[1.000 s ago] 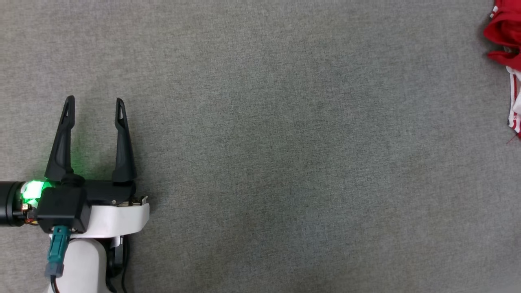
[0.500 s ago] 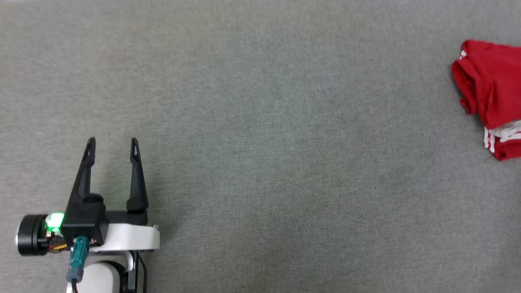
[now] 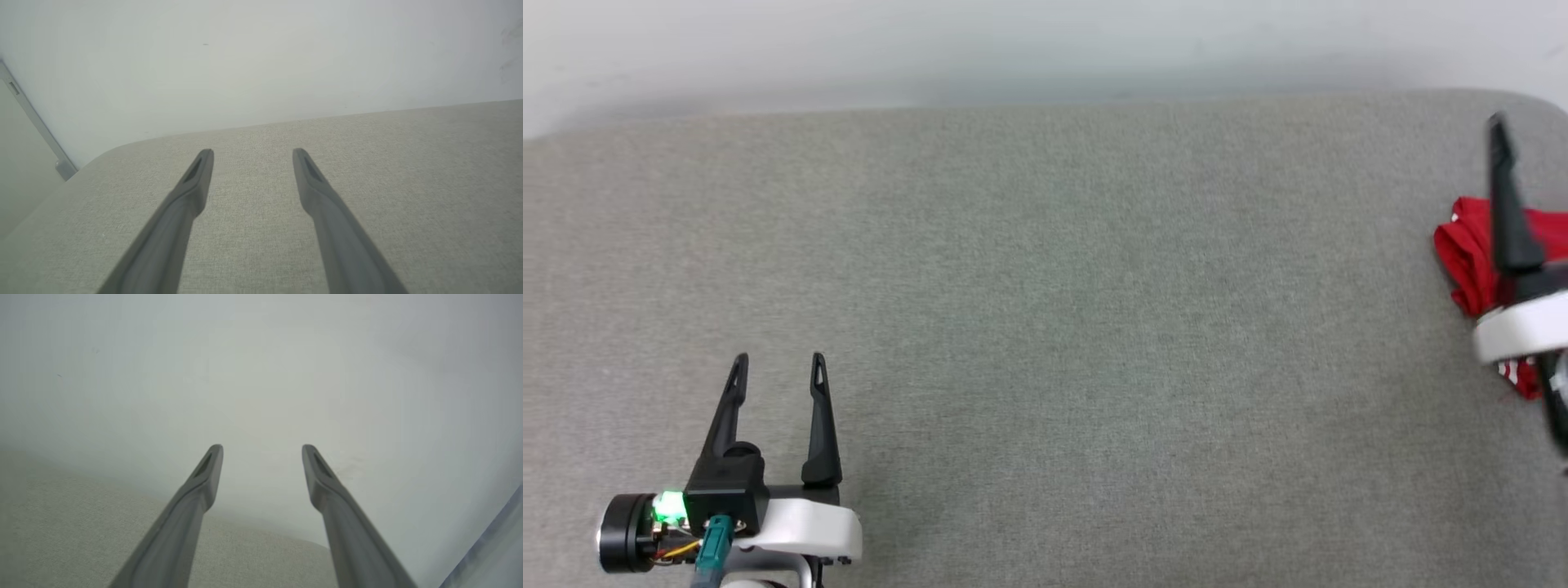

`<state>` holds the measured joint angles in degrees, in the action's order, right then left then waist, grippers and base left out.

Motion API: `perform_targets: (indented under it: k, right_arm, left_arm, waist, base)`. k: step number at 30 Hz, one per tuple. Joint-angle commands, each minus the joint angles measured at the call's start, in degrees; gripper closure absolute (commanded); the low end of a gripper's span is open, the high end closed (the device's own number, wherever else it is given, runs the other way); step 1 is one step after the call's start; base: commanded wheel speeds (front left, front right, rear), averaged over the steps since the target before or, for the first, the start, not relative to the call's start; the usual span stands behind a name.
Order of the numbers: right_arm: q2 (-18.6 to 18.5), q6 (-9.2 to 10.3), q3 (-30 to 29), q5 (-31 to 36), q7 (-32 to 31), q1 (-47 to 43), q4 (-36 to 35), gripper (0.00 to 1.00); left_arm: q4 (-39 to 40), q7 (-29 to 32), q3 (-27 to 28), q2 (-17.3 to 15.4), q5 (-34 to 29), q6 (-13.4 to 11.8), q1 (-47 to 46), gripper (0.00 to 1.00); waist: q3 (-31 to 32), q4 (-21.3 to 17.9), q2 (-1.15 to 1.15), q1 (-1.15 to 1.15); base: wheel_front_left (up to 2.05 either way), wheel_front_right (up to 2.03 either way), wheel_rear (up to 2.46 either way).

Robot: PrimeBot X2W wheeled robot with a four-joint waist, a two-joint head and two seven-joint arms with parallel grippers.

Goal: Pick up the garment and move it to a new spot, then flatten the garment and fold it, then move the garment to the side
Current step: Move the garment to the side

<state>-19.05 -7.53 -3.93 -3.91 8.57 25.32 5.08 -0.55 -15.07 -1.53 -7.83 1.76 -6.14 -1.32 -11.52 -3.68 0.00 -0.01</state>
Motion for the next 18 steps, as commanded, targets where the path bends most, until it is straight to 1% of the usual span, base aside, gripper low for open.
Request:
perform_targets:
  k: [1,4,10,18]
  right_arm:
    - [1.8,0.09,0.6,0.5,1.1,-2.6,-1.1,0.0]
    - [4.5,0.09,1.7,1.2,2.6,-6.1,-2.6,0.0]
    - [8.9,0.09,3.5,1.2,4.0,-13.2,-2.2,0.0]
    - [12.3,0.09,1.5,-0.1,4.9,-21.2,-1.1,0.0]
  left_arm:
    - [-0.3,-0.1,-0.2,0.3,-0.1,0.0,0.9,0.0]
    - [-0.9,-0.1,-0.4,0.5,-0.2,0.1,1.6,0.0]
    - [-1.9,-0.1,-1.0,1.1,-0.5,0.0,3.4,0.0]
    - [-2.7,-0.1,-1.7,1.8,-0.3,-0.1,5.4,0.0]
  waist:
    - [1.9,1.2,0.0,0.01]
    - [3.2,1.5,0.0,0.01]
    - [5.8,2.0,0.0,0.01]
    - [8.9,2.6,0.0,0.01]
  base:
    - [0.0,0.0,0.0]
    - [0.0,0.0,0.0]
    - [0.0,0.0,0.0]
    - [0.0,0.0,0.0]
